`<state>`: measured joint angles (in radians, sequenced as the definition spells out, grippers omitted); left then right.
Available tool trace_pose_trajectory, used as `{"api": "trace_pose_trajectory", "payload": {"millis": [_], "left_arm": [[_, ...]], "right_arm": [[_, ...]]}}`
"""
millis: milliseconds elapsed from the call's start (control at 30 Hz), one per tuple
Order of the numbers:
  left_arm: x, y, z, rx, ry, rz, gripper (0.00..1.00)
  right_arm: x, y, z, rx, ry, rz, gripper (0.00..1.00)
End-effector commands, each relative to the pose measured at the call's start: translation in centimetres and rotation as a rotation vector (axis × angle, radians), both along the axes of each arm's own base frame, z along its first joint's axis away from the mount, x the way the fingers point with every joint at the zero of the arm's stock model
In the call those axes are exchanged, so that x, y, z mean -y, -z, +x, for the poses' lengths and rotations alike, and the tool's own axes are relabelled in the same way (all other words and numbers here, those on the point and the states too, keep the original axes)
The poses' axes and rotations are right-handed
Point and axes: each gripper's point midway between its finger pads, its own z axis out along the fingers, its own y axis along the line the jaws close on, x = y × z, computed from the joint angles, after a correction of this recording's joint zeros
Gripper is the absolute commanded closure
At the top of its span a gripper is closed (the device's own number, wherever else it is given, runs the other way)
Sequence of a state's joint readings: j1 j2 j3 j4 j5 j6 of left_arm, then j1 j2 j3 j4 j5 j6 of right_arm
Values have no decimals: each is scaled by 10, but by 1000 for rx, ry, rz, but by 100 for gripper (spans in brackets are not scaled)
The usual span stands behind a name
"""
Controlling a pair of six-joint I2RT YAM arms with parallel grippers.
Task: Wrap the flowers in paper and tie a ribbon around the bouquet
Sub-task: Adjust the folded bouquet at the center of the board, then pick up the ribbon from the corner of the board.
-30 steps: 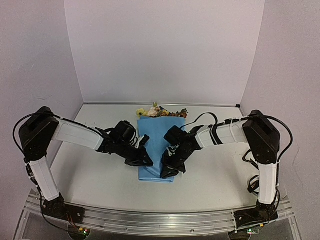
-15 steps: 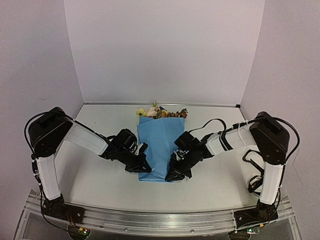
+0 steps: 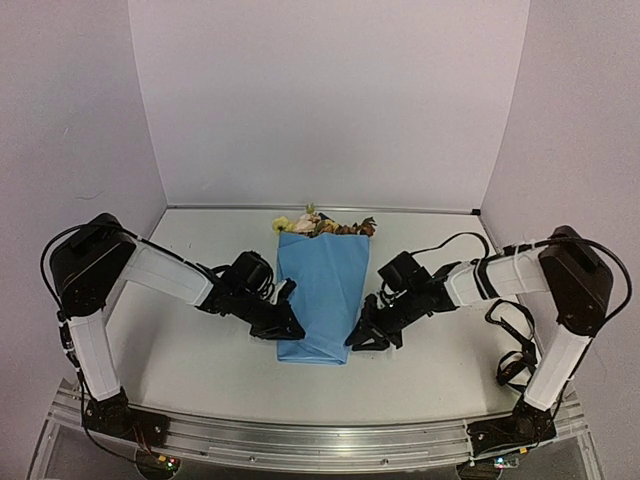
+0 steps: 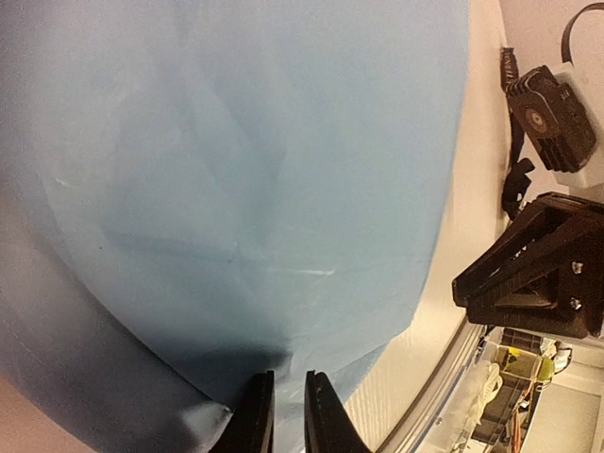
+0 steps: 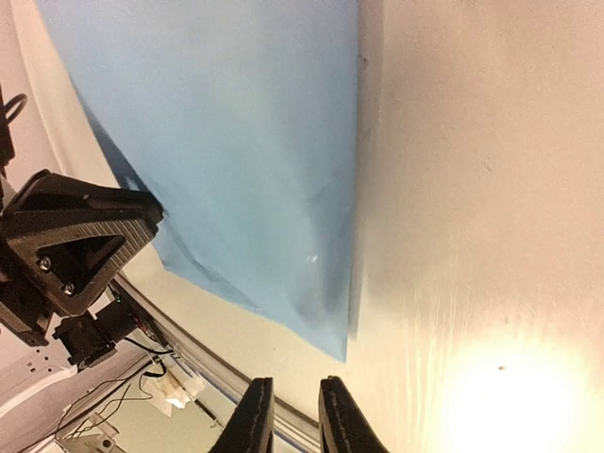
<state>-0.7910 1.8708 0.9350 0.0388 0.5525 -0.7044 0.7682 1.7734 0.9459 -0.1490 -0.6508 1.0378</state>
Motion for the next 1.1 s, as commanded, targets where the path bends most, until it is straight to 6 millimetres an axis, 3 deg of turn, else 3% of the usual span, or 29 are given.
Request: {"api": "trace_pose_trajectory", "payload": {"millis": [0, 133, 367, 600, 767, 967, 1067], "left_arm": [[16, -68, 23, 146, -5, -97, 83], [20, -83, 31, 182, -17, -115, 80], [19, -83, 40, 189, -38, -111, 80], [19, -88, 50, 210, -40, -120, 76], [24, -94, 53, 216, -27, -140, 75], [26, -95, 52, 213, -18, -155, 74], [26, -96, 52, 217, -19, -162, 73]], "right_arm": [[30, -27, -2, 71, -9, -64, 76], [67, -25, 0, 85, 26, -149, 64], [121, -28, 0, 140, 37, -325, 47], [233, -27, 1, 153, 131, -667, 34], [301, -29, 17, 155, 252, -821, 24], [343, -29, 50, 80, 389, -824, 23], [351, -19, 71, 43, 439, -764, 24]]}}
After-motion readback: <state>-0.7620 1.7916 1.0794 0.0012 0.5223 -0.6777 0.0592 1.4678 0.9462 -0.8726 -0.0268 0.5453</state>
